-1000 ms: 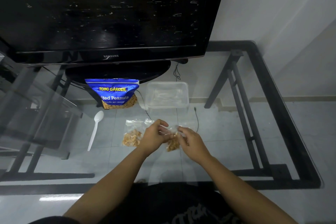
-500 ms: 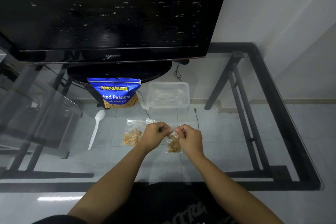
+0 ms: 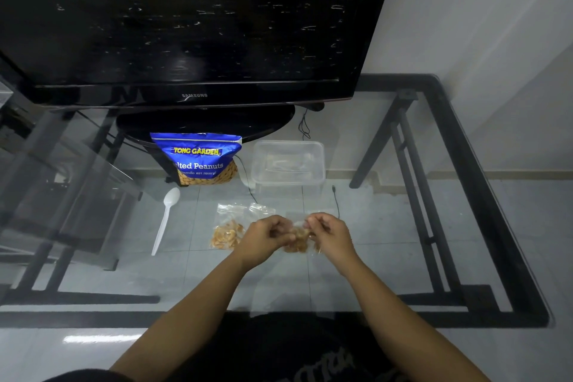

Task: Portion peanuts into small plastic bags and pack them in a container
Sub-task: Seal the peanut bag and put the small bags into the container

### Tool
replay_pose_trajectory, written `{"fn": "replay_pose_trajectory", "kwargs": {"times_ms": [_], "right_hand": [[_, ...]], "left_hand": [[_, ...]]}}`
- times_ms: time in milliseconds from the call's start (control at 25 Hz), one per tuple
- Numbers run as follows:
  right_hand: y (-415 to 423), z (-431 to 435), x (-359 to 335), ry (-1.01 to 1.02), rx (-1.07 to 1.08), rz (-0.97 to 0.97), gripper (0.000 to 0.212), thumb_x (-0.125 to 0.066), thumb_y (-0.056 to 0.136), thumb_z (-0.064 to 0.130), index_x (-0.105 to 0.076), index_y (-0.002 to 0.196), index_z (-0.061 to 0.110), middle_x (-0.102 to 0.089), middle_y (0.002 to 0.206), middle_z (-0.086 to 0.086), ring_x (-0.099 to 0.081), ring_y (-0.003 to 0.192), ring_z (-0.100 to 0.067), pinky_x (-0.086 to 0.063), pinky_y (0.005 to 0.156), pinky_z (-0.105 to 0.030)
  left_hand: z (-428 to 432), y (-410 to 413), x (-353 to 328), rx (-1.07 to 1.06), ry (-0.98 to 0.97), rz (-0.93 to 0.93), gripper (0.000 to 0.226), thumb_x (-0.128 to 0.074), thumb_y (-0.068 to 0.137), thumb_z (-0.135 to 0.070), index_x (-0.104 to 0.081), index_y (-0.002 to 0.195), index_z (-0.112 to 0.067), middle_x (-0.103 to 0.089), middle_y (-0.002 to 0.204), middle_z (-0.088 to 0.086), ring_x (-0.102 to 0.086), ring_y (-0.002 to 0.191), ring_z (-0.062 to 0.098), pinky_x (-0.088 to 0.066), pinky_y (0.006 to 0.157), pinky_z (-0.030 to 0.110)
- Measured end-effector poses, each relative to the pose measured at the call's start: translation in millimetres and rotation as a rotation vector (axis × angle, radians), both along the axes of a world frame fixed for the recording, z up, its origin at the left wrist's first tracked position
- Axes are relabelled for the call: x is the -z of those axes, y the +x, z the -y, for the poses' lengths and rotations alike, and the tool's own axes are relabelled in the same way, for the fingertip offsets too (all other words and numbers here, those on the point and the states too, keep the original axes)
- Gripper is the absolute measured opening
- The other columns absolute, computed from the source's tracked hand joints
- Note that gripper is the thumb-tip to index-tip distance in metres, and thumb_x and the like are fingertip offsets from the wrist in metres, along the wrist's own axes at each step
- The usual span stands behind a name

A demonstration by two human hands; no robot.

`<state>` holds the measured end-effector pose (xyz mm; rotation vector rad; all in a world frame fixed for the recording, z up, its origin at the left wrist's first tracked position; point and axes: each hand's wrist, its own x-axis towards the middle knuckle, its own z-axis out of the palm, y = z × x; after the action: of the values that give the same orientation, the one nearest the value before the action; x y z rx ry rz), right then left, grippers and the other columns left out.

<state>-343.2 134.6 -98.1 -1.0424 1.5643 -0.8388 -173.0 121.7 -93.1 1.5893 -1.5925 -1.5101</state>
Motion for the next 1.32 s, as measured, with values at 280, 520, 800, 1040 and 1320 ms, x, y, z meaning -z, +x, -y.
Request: {"fn": "replay_pose_trajectory", "kwargs": {"times_ms": [280, 520, 800, 1040, 1320], "right_hand": [[-8.4, -3.8, 4.3, 0.005, 0.014, -0.644, 0.028, -0.061, 0.087, 0.017, -0.05, 0.113, 0.013, -0.045, 0.123, -0.01, -0.049, 0.11, -0.025, -0.044, 0.084, -0.025], [-6.1, -5.2, 8.5, 0.06, 0.151, -0.255, 0.015, -0.062, 0.085, 0.008, -0.05, 0.092, 0.014, -0.059, 0.098, -0.005, -0.059, 0.083, -0.017, -0.046, 0.059, -0.016], [-1.0, -12.9, 5.5, 0.031, 0.118, 0.207, 0.032, -0.065, 0.086, 0.015, -0.048, 0.112, 0.02, -0.065, 0.094, 0.0, -0.063, 0.093, -0.016, -0.053, 0.077, -0.024], [0.9, -6.4, 10.5, -0.044, 0.179, 0.112, 0.009, -0.065, 0.086, 0.02, -0.07, 0.094, 0.019, -0.073, 0.09, -0.003, -0.069, 0.087, -0.02, -0.056, 0.079, -0.029], [5.4, -5.2, 3.9, -0.093, 0.138, -0.016, 0.005, -0.067, 0.085, 0.018, -0.072, 0.085, 0.019, -0.071, 0.079, 0.005, -0.069, 0.079, -0.015, -0.056, 0.076, -0.028]], "left_hand": [[6.5, 8.8, 11.8, 0.026, -0.314, 0.56, 0.035, -0.063, 0.087, -0.024, -0.054, 0.117, -0.007, -0.071, 0.088, 0.013, -0.067, 0.082, 0.026, -0.052, 0.075, 0.033], [5.8, -6.5, 4.6, -0.022, -0.382, 0.472, 0.027, -0.055, 0.092, -0.028, -0.06, 0.104, -0.005, -0.068, 0.092, 0.011, -0.064, 0.084, 0.026, -0.051, 0.073, 0.032], [2.0, -21.2, 3.4, -0.069, -0.076, -0.021, 0.012, -0.066, 0.085, -0.016, -0.068, 0.097, -0.014, -0.071, 0.085, 0.003, -0.066, 0.069, 0.003, -0.049, 0.061, 0.014], [5.8, -17.8, -3.5, -0.102, -0.086, -0.041, 0.012, -0.067, 0.084, -0.02, -0.067, 0.096, -0.016, -0.071, 0.087, 0.008, -0.071, 0.075, 0.015, -0.058, 0.06, 0.044], [11.4, -24.1, -5.4, 0.021, -0.228, 0.203, 0.015, -0.058, 0.089, -0.025, -0.067, 0.089, -0.012, -0.067, 0.075, 0.004, -0.061, 0.069, 0.019, -0.051, 0.064, 0.031]]}}
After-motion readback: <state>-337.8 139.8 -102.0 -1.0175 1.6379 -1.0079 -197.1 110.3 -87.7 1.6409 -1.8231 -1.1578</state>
